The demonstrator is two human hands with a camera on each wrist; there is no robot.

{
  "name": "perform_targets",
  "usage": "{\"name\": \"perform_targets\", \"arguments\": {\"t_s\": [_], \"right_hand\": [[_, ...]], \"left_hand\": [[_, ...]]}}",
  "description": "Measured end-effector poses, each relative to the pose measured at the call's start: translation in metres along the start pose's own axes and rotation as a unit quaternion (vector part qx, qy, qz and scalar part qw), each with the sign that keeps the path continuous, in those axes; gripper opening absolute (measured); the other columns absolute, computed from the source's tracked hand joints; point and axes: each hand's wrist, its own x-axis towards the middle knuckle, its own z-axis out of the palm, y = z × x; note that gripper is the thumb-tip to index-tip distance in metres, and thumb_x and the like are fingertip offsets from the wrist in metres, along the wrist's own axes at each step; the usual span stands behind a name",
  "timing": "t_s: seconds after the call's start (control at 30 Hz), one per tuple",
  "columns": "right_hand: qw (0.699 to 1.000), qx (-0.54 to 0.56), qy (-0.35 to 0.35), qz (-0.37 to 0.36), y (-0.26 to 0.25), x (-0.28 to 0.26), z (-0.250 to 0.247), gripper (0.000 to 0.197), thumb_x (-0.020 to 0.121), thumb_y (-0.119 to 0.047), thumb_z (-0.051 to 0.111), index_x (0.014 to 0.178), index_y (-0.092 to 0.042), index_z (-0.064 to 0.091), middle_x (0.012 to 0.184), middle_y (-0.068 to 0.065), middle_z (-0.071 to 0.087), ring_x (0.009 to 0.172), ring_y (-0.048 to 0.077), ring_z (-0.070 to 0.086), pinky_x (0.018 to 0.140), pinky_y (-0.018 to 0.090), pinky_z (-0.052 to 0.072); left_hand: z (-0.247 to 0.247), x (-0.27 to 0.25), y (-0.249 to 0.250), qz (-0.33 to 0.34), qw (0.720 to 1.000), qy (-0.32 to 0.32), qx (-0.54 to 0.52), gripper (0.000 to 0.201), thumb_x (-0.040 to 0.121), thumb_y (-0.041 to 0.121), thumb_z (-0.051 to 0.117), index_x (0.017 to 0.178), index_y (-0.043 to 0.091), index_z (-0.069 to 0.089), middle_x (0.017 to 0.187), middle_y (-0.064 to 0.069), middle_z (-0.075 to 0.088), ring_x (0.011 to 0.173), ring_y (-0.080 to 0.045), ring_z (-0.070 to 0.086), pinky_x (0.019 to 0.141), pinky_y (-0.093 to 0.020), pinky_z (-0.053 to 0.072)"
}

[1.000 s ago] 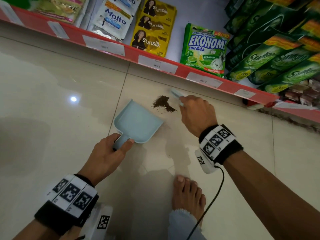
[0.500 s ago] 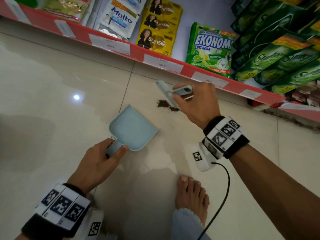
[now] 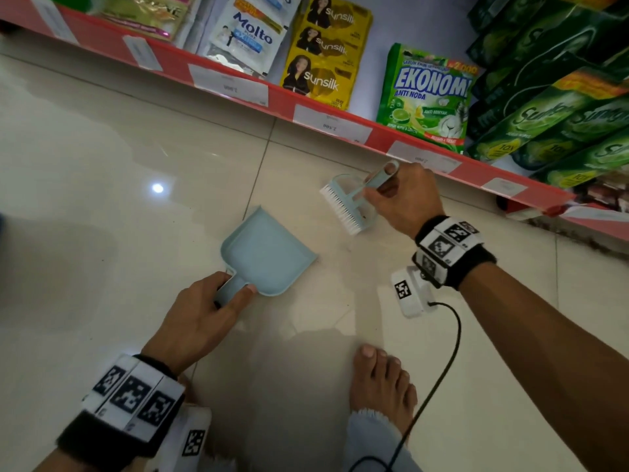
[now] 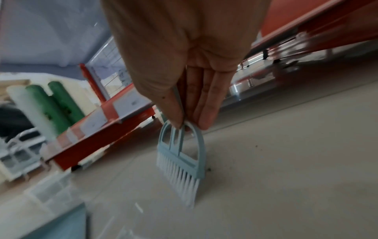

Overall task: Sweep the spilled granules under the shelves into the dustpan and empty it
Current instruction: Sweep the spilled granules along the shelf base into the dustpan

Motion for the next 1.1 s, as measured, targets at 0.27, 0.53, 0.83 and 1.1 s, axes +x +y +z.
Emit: {"name": "perform_targets", "arguments": {"t_s": [0.27,0.53,0.83,1.1], "right_hand": [[0.981,0.124,-0.144,-0.031,0.028,0.010,-0.042,0.018,0.080,-0.013,0.080,0.097,-0.014,0.076,0.096,0.003,0.076,0.075,0.002,0.070,0.066,0.015,0.054],[0.981,0.025,-0.142,-0.129,0.012,0.027,-0.024,0.019,0.083,-0.012,0.077,0.101,-0.009,0.077,0.097,0.000,0.075,0.083,0.012,0.072,0.077,0.012,0.055],[0.984,0.041,-0.076,-0.155,0.008,0.010,-0.042,0.019,0.083,-0.020,0.078,0.101,-0.016,0.078,0.097,-0.003,0.076,0.081,0.007,0.071,0.078,0.019,0.058],[0.963,-0.240,-0.017,-0.123,0.000,-0.006,-0.033,0.021,0.093,-0.021,0.050,0.090,-0.014,0.070,0.080,0.010,0.067,0.078,0.032,0.061,0.072,0.037,0.048]], "left_hand": [[0.009,0.015,0.012,0.042,0.999,-0.019,-0.015,0.039,0.091,0.043,0.063,0.069,0.014,0.051,0.053,0.006,0.049,0.045,0.000,0.048,0.043,-0.013,0.035],[0.019,0.015,0.018,0.056,0.998,-0.024,-0.012,0.037,0.091,0.043,0.063,0.068,0.016,0.052,0.050,0.006,0.049,0.045,0.000,0.049,0.044,-0.011,0.038],[0.023,0.016,0.024,0.048,0.998,-0.029,-0.023,0.035,0.091,0.041,0.064,0.070,0.015,0.053,0.054,0.007,0.050,0.044,-0.001,0.048,0.044,-0.011,0.037],[0.025,0.019,0.032,0.045,0.998,-0.036,-0.025,0.035,0.092,0.042,0.063,0.070,0.017,0.053,0.053,0.008,0.049,0.043,-0.001,0.046,0.043,-0.011,0.036]]}}
